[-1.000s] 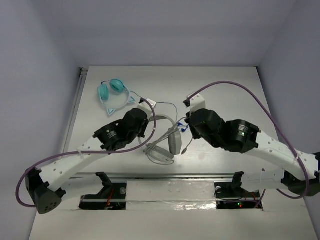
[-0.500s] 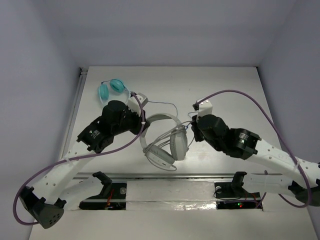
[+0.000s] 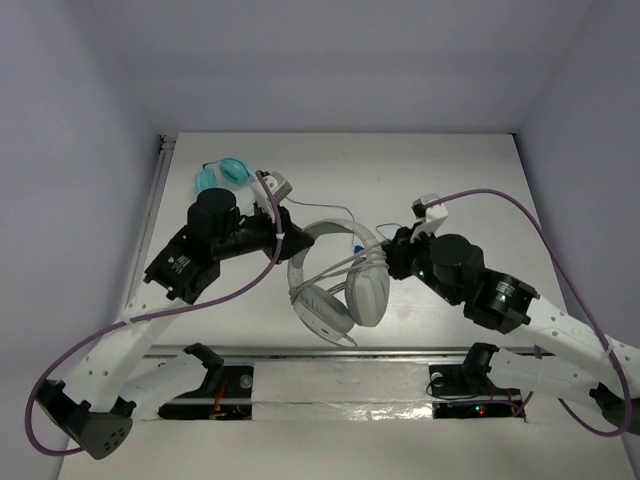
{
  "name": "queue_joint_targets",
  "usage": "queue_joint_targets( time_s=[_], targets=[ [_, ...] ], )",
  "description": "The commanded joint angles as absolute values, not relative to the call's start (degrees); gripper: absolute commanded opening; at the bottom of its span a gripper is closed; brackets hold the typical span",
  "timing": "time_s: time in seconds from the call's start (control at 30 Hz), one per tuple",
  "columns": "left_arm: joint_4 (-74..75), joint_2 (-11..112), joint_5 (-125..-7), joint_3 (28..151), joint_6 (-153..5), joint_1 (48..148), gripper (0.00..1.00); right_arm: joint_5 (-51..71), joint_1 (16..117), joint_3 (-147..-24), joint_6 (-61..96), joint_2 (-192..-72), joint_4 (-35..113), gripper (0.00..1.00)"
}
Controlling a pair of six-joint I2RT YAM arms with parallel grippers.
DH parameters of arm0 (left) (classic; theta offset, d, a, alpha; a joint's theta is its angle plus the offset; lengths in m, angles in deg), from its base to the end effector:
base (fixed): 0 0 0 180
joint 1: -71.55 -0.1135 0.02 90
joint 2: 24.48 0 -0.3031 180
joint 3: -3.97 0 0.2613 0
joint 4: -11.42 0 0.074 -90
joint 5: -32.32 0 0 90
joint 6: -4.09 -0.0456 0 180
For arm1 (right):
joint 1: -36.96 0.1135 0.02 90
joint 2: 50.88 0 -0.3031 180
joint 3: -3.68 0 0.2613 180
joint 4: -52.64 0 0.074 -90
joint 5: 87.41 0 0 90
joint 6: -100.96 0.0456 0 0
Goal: Wrap the headphones
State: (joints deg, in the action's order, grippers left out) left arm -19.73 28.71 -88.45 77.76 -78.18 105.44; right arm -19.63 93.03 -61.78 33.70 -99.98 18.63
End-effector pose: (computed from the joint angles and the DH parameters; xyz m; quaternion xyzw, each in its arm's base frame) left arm 0.1482 -0.1277 0.4274 0.3330 0.6839 -0.4097 0.5035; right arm 0.1165 0.1422 0.3810 -0.1182 0.7914 0.2475 0.5463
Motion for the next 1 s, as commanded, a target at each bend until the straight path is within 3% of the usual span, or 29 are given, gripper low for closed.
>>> queue_joint_targets(
  time_s=[0.0, 0.43, 0.67, 0.93, 0.97],
  targets=[
    [-9.9, 27.3, -96.9, 83.7, -72.1, 104.8, 0.00, -18.2, 91.9, -57.7, 35.8, -96.3, 28.3, 0.26],
    [-2.7, 30.6, -99.3, 90.4, -62.5, 104.2, 0.00, -15.3, 91.9, -47.8, 35.8, -94.8, 46.6, 0.34],
    [0.1, 30.8, -94.3, 89.4, -58.1, 102.4, 0.00, -11.4, 91.9, -46.2, 38.1, -96.2, 50.9, 0.22],
    [5.3, 32.1, -91.2, 87.6, -52.8, 101.3, 0.00, -10.8, 91.9, -42.1, 41.8, -96.1, 51.7, 0.27],
    [6.0, 32.4, -91.3, 87.5, -52.7, 101.3, 0.00, -10.9, 91.9, -41.9, 41.8, -95.8, 51.8, 0.19]
  ],
)
